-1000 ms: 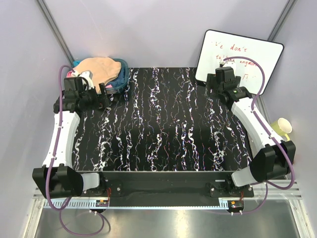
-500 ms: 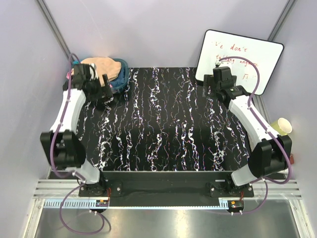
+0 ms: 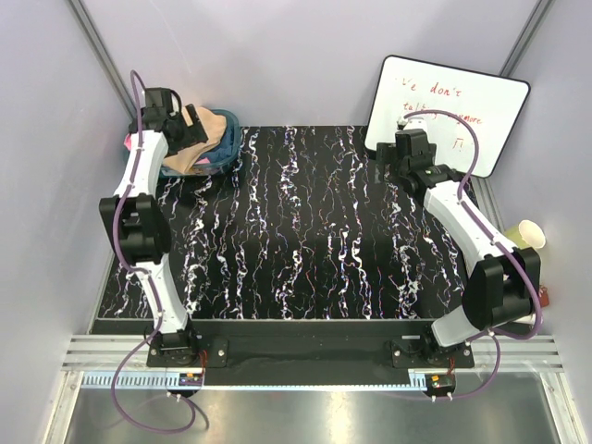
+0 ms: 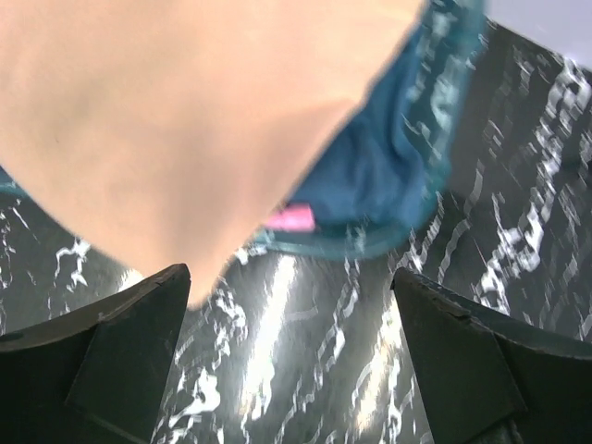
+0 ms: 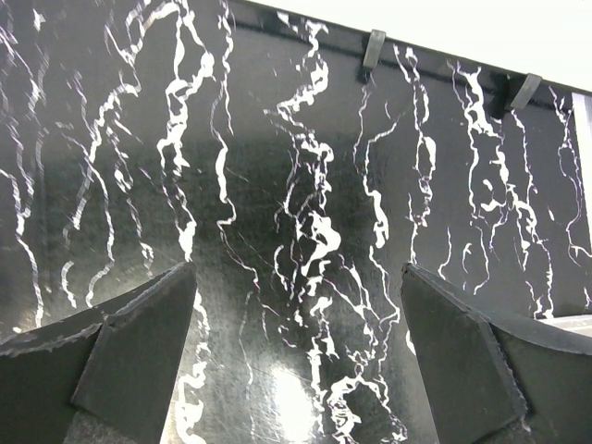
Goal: Fold and stack the t-shirts
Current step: Grab crumpled tshirt from bin with the left arm
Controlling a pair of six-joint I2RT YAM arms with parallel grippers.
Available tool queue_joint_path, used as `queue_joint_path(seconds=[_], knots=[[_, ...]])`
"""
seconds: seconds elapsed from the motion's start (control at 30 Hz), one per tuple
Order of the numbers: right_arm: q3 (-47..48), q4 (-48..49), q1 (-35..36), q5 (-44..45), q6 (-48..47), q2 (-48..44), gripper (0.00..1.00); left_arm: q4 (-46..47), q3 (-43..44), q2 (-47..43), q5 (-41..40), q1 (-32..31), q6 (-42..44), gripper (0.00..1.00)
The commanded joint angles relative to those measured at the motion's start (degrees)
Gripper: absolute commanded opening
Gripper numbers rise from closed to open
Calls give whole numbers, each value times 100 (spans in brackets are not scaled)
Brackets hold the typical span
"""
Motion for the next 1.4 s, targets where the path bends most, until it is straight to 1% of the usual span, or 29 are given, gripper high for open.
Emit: queue_joint_path(seconds=[0.0, 0.07, 0.17, 0.3, 0.37, 0.4, 0.5, 0.57, 0.6, 0.63, 0.67, 0.7, 0.73, 0.77, 0.8, 0.93, 1.03, 1.13, 1.2, 1.23, 1.27, 1.33, 1.37], knots=[[-137, 249, 42, -42, -206, 28, 100, 50, 594, 378, -651, 102, -344, 96], [-181, 258, 42, -25, -241, 10, 100, -161, 893, 642, -828, 146, -503, 96], [-225, 241, 42, 37, -277, 45, 100, -398, 1218, 941, -846, 234, -652, 95], [-243, 249, 34, 46, -303, 80, 100, -530, 1412, 1231, -934, 243, -635, 88], [-251, 249, 34, 37, -338, 115, 100, -618, 1535, 1328, -1074, 234, -617, 87], [-243, 249, 42, 54, -347, 133, 100, -775, 1666, 1433, -1127, 234, -617, 83], [-234, 258, 42, 72, -364, 203, 100, -917, 1798, 1609, -1189, 208, -530, 80], [-208, 258, 42, 64, -347, 256, 100, -935, 1808, 1671, -1111, 182, -486, 74], [-207, 267, 42, 63, -356, 273, 100, -926, 1825, 1723, -1093, 182, -477, 70], [-207, 267, 42, 55, -347, 282, 100, -935, 1825, 1750, -1066, 164, -459, 58], [-199, 284, 42, 46, -338, 291, 100, -944, 1817, 1768, -1066, 147, -450, 50], [-207, 284, 42, 46, -338, 309, 100, -952, 1825, 1802, -1075, 138, -442, 37], [-207, 293, 42, 46, -347, 291, 100, -944, 1817, 1820, -1066, 138, -416, 19], [-216, 293, 34, 55, -347, 291, 100, -952, 1816, 1829, -1075, 120, -407, 6], [-234, 293, 42, 63, -356, 265, 100, -970, 1808, 1838, -1084, 120, -398, 0], [-304, 302, 42, 55, -330, 203, 100, -979, 1773, 1794, -1075, 120, -363, 0], [-374, 302, 42, 46, -259, 151, 100, -944, 1711, 1619, -1040, 120, -363, 0], [-453, 293, 42, -7, -163, 81, 100, -830, 1632, 1259, -847, 76, -284, 0], [-523, 302, 42, -68, -92, 10, 100, -549, 1387, 820, -794, 32, -214, 0], [-541, 293, 51, -129, -22, 1, 100, -400, 1255, 644, -602, 15, -187, 0], [-559, 293, 42, -156, 13, -25, 100, 97, 828, 182, -496, 6, -143, 0], [-620, 285, 42, -244, 110, -95, 99, 767, 246, -365, -276, -3, -151, 0], [-647, 284, 42, -270, 145, -156, 98, 1249, -140, -812, -249, 6, -195, 0]])
